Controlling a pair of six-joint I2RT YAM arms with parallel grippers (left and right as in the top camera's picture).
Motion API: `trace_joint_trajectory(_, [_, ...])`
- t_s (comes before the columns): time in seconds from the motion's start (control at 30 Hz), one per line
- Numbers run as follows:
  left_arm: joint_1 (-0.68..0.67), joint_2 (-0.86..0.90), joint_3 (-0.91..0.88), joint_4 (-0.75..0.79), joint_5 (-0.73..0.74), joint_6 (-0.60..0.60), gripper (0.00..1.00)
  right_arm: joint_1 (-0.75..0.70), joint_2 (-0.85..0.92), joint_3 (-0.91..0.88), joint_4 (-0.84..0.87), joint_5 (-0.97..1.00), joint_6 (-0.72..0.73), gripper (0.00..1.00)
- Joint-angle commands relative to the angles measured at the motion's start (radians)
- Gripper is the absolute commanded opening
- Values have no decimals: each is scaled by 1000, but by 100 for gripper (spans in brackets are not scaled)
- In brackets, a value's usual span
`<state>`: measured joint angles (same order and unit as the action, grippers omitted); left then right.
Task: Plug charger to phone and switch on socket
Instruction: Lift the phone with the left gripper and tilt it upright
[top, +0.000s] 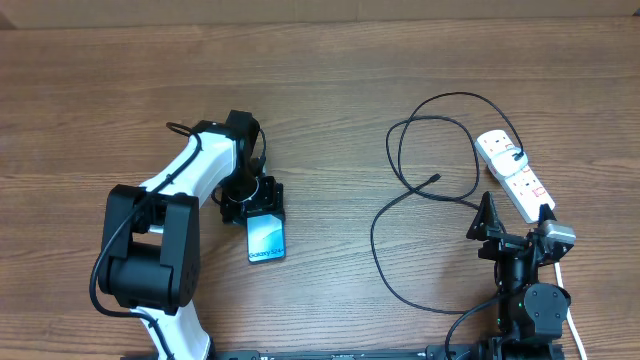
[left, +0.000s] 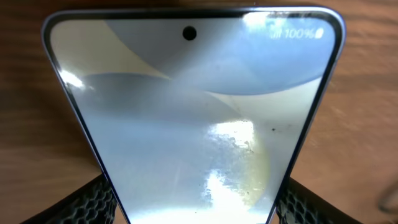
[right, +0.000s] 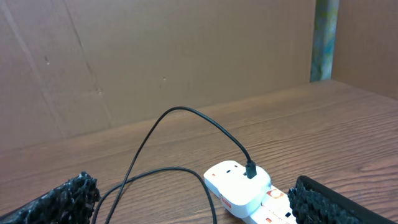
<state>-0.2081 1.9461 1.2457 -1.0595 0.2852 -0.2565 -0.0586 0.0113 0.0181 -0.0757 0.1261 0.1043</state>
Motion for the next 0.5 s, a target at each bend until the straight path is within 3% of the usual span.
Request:
trace_joint_trajectory(0.0, [-7,8,57,-30,178,-9,47,-3,-6,-10,3,-7,-4,100])
trace_joint_trajectory(0.47, [-6,8,79,-95,604,81,47,-3,-5,-10,3,-7,-4,100])
